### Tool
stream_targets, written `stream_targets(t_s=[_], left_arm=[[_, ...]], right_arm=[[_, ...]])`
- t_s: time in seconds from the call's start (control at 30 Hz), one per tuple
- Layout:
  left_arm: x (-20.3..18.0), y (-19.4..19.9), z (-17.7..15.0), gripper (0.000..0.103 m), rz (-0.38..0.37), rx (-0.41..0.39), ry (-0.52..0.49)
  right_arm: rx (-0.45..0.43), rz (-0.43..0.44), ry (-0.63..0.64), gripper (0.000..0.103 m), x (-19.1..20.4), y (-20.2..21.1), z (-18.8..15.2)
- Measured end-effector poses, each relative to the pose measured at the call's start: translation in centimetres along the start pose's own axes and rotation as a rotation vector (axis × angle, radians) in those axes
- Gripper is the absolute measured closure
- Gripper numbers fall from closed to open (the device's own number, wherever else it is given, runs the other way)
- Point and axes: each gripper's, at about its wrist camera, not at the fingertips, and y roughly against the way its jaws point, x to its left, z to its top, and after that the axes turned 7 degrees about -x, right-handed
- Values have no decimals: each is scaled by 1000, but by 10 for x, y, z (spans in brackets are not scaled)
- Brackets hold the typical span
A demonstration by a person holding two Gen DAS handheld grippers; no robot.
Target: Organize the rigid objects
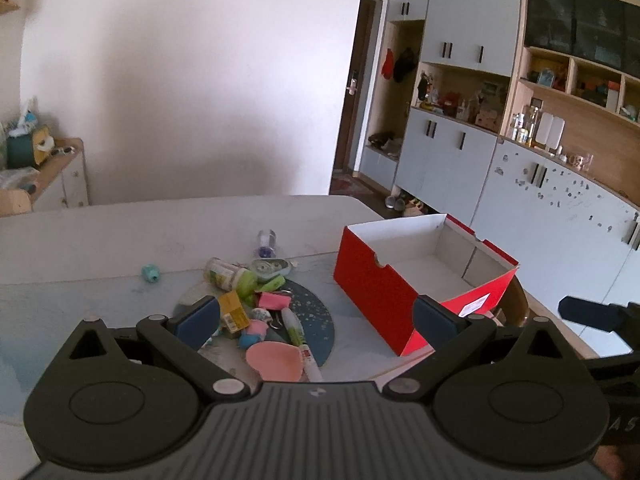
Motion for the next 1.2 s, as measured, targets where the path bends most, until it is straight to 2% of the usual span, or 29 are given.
stream_targets(t_s=[0.2, 0.57, 0.63, 0.73, 0.87, 1.1, 1.2], left_arm=[[8, -32, -10, 0, 1, 33, -28], [42, -112, -52, 0, 84, 210, 36], [43, -125, -59, 0, 97, 230, 23], [42, -140, -68, 0, 112, 267, -8], [42, -158, -78, 0, 105, 311, -37], [43, -181, -90, 1, 123, 361, -74], [44, -186, -94, 3, 142, 369, -78]], right_arm=[[74, 57, 51, 1, 1, -32, -18], [191, 210, 220, 4, 15, -99, -59], [219, 223, 247, 10, 18, -116, -66], [264, 236, 258, 13, 20, -136, -77], [309, 246, 270, 22, 19, -154, -89], [334, 265, 291, 33, 25, -176, -98], [334, 272, 298, 40, 27, -185, -99]])
